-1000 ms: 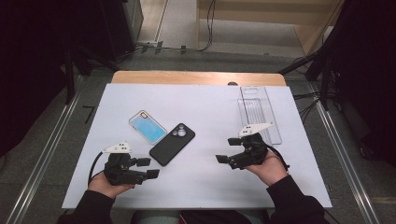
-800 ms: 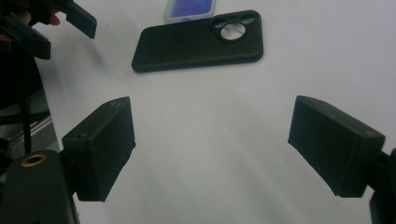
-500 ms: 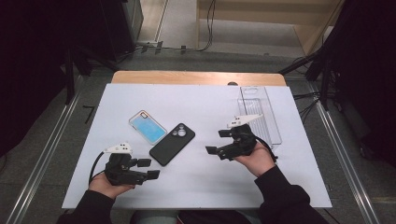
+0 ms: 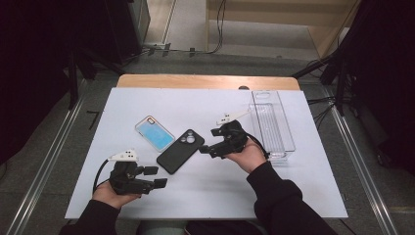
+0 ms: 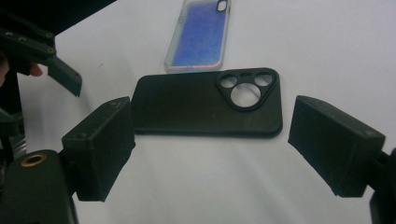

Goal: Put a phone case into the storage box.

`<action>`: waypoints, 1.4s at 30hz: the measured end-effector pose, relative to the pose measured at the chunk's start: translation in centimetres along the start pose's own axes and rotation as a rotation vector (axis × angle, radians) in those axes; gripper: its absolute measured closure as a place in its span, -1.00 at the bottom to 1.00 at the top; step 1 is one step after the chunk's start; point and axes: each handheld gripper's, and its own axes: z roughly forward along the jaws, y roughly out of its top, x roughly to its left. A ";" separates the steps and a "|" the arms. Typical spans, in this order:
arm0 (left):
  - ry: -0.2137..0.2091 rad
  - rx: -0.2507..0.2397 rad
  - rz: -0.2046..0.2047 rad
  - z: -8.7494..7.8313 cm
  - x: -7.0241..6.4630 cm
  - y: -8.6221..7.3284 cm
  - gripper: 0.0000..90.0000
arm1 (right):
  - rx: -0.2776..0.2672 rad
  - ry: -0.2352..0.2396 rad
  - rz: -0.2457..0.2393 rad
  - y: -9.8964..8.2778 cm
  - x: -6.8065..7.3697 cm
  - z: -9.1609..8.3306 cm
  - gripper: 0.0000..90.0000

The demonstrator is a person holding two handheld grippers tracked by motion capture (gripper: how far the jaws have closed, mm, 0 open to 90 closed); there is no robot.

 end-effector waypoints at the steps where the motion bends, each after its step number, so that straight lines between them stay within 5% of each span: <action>1: 0.002 0.000 0.001 0.0 0.0 0.0 -0.32 | 0.007 0.000 0.000 0.3 -0.1 0.3 -0.72; 28: -0.004 0.009 0.006 -0.1 0.0 -0.1 -0.32 | 0.022 0.051 -0.030 6.3 0.7 6.2 -0.72; 30: -0.004 0.008 0.006 -0.1 0.0 -0.1 -0.32 | 0.031 0.063 -0.051 6.4 0.8 6.9 -1.00; 32: -0.004 0.008 0.003 -0.1 0.0 -0.1 -0.32 | 0.038 0.070 -0.054 6.5 0.8 7.6 -1.00; 36: -0.004 0.009 0.006 -0.1 0.0 -0.1 -0.32 | 0.051 -0.020 -0.072 7.0 1.2 8.5 -1.00; 42: -0.001 0.011 0.008 -0.2 0.1 -0.1 -0.32 | 0.058 -0.035 -0.065 7.8 1.6 10.0 -1.00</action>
